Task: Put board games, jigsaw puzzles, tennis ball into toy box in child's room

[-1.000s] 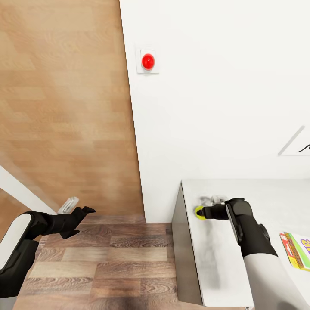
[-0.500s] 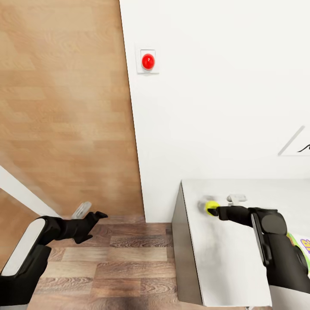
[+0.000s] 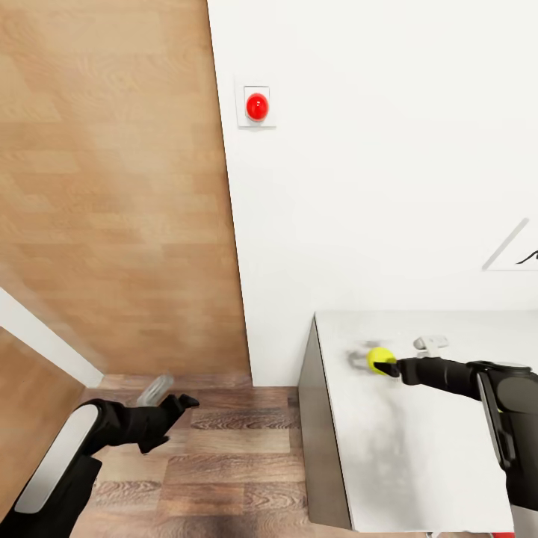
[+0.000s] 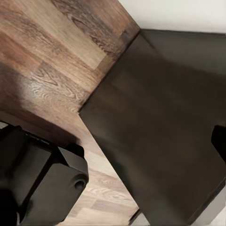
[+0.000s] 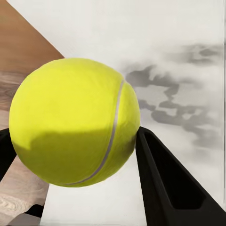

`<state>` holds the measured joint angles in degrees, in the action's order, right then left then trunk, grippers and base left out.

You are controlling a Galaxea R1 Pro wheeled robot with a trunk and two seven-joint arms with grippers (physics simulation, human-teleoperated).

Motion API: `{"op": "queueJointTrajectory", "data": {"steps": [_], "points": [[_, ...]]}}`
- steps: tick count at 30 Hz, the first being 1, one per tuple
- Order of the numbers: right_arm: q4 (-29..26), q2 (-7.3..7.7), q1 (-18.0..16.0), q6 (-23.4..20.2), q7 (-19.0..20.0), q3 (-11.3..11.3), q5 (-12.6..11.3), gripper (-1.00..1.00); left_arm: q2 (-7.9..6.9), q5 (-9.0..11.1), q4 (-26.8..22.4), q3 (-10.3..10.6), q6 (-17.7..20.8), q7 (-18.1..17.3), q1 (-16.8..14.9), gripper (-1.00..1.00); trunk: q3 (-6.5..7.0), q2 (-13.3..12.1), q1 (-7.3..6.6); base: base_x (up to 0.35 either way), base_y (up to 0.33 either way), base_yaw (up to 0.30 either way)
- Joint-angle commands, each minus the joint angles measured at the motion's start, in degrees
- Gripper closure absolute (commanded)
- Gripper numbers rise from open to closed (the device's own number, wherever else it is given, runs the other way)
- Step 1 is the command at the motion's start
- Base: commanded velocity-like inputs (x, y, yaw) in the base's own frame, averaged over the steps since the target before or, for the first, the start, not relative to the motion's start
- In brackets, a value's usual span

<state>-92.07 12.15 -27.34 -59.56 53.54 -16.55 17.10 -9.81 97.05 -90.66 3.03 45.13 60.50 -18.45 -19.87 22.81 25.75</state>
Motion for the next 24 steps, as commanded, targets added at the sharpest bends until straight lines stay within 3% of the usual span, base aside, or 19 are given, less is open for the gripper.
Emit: {"op": "queueJointTrajectory", "data": {"steps": [1,10,19,24], "points": [[-0.1,0.19,0.0,-0.4,1.0,-0.3,0.3,1.00,0.11,-0.1,-0.2,0.2,0.0,0.5,0.3,-1.00,-0.10,0.1,0.04,0.000,0.000,0.000],[-0.3,0.87,0.1,-0.4,2.4,-1.0,0.3,1.00,2.09,-2.0,-0.5,0.6,0.0,0.6,1.6,-1.00,0.13,0.1,0.04,0.000,0.000,0.000],[-0.4,0.93,0.2,-0.4,2.7,-1.1,0.3,1.00,2.73,-2.5,-0.5,0.7,0.0,0.6,2.1,-1.00,0.80,0.1,0.04,0.000,0.000,0.000],[-0.4,0.97,0.2,-0.4,2.8,-1.2,0.3,1.00,2.92,-3.8,-0.6,0.7,0.0,0.6,2.4,-1.00,1.25,0.1,0.04,0.000,0.000,0.000]]}}
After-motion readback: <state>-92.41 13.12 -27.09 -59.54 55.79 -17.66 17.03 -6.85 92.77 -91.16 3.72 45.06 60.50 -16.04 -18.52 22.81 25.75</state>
